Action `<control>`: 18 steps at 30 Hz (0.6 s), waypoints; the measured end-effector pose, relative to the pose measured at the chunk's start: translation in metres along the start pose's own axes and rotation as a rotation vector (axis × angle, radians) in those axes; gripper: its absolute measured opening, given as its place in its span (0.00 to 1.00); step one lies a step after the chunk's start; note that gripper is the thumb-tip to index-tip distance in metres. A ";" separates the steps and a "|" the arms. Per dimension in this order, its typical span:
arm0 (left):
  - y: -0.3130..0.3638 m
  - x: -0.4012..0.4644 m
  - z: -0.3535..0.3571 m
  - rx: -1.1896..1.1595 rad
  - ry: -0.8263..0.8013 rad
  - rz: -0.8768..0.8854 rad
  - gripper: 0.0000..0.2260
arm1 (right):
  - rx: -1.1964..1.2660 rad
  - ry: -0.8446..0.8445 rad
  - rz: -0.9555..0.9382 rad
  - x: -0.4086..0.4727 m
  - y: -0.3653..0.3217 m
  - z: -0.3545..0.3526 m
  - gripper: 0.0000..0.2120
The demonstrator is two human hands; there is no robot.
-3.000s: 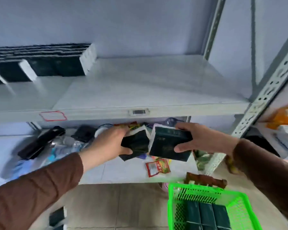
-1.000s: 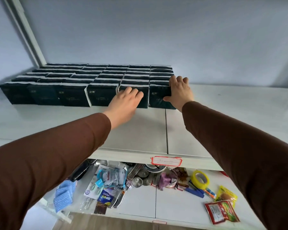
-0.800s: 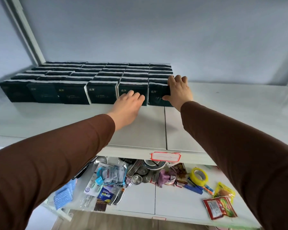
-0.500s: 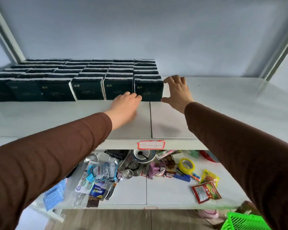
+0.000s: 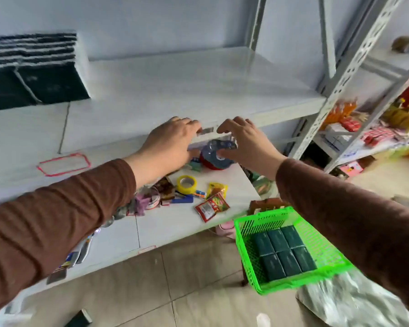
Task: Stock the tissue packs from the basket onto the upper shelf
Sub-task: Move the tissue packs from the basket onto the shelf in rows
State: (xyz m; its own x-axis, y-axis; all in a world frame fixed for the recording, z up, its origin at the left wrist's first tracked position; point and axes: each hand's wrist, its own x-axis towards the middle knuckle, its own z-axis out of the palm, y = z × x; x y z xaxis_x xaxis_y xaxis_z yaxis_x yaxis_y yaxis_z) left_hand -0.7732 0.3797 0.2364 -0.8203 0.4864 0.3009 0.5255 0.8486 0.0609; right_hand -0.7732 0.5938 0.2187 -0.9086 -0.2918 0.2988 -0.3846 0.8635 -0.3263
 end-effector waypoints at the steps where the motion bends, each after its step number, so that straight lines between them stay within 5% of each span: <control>1: 0.027 0.006 0.015 -0.030 -0.010 0.022 0.17 | 0.002 -0.016 0.030 -0.020 0.024 -0.004 0.22; 9: 0.204 0.027 0.195 -0.155 -0.339 0.100 0.20 | 0.001 -0.260 0.341 -0.185 0.206 0.019 0.23; 18: 0.288 0.021 0.417 -0.101 -0.753 0.174 0.17 | 0.096 -0.524 0.802 -0.299 0.343 0.163 0.22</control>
State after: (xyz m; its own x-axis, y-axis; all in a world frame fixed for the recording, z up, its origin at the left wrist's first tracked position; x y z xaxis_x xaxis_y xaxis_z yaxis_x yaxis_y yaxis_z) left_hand -0.7327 0.7210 -0.1365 -0.6372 0.6520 -0.4111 0.6494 0.7414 0.1694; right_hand -0.6596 0.9103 -0.1287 -0.8556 0.2038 -0.4759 0.3919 0.8556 -0.3382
